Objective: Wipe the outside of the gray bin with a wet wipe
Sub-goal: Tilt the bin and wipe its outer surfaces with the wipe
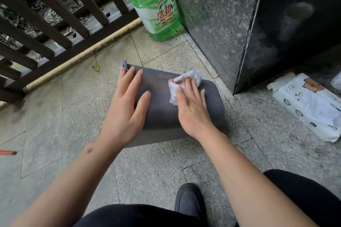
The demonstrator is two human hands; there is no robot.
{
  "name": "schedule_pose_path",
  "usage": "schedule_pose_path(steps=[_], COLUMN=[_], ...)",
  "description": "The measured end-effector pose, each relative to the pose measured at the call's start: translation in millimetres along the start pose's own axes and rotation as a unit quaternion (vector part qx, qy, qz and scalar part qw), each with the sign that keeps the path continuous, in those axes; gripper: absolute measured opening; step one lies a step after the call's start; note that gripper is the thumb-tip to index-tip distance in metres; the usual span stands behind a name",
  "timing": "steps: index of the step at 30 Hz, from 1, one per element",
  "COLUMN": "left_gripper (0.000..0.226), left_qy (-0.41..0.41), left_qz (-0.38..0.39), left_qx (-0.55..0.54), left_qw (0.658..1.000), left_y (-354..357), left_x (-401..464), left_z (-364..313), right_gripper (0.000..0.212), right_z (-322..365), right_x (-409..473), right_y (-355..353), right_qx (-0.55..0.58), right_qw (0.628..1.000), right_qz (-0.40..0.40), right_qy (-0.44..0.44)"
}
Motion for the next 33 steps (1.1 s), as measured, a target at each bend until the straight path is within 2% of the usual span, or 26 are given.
schedule_pose_path(steps=[4,7,8,11,13,16,20,23,28,30,33], left_gripper=[0.056,0.059,0.06,0.06,0.06,0.061,0.069,0.069,0.067,0.067,0.069], left_qy=[0.0,0.008,0.012,0.022,0.022,0.024,0.004,-0.002,-0.001,0.005,0.008], left_qz=[-0.011,-0.009,-0.007,-0.008,-0.006,-0.003,0.001,0.011,0.008,-0.003,-0.012], left_qx=[0.007,0.022,0.026,0.035,0.039,0.036,0.012,0.023,0.014,-0.006,-0.031], left_qw=[1.0,1.0,1.0,0.999,0.999,0.999,1.0,1.0,1.0,1.0,0.999], left_y=[0.0,1.6,2.3,3.6,4.2,4.6,4.0,2.8,1.9,2.9,2.2], left_x=[-0.1,-1.5,-1.6,-0.2,0.7,-0.7,-0.2,0.2,-4.5,-2.1,1.8], left_z=[-2.6,-6.5,-8.4,-13.3,-14.2,-14.1,-10.8,-7.6,-2.9,-5.2,-9.3], right_gripper=[0.08,0.074,0.065,0.043,0.038,0.044,0.058,0.062,0.06,0.059,0.059], right_z=[-8.4,-10.8,-10.4,-0.3,5.9,7.7,9.3,-5.9,-71.9,-83.1,-62.8], right_x=[8.4,8.6,7.7,6.3,5.8,-0.2,5.7,18.6,28.9,27.6,23.8], right_y=[-4.2,-15.6,-21.5,-26.1,-21.2,-19.8,-7.2,-8.8,-31.3,-35.8,-29.3], right_qx=[0.183,0.262,0.247,0.068,0.045,0.016,-0.08,-0.115,-0.128,-0.118,-0.123], right_qw=[0.981,0.962,0.965,0.993,0.994,0.99,0.993,0.993,0.983,0.979,0.982], right_qz=[0.018,-0.023,-0.052,-0.093,-0.101,-0.127,-0.067,-0.03,-0.03,-0.039,-0.028], right_qy=[0.058,0.07,0.07,0.035,-0.011,-0.051,-0.057,-0.026,0.127,0.164,0.14])
Point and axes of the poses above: each hand's wrist, its own x-axis towards the middle knuckle, its own y-axis out of the palm, z = x × y, the point moved 8 cm from there along x, towards the middle knuckle, and after that the axes turned 9 degrees about z, right-handed, at the moved point
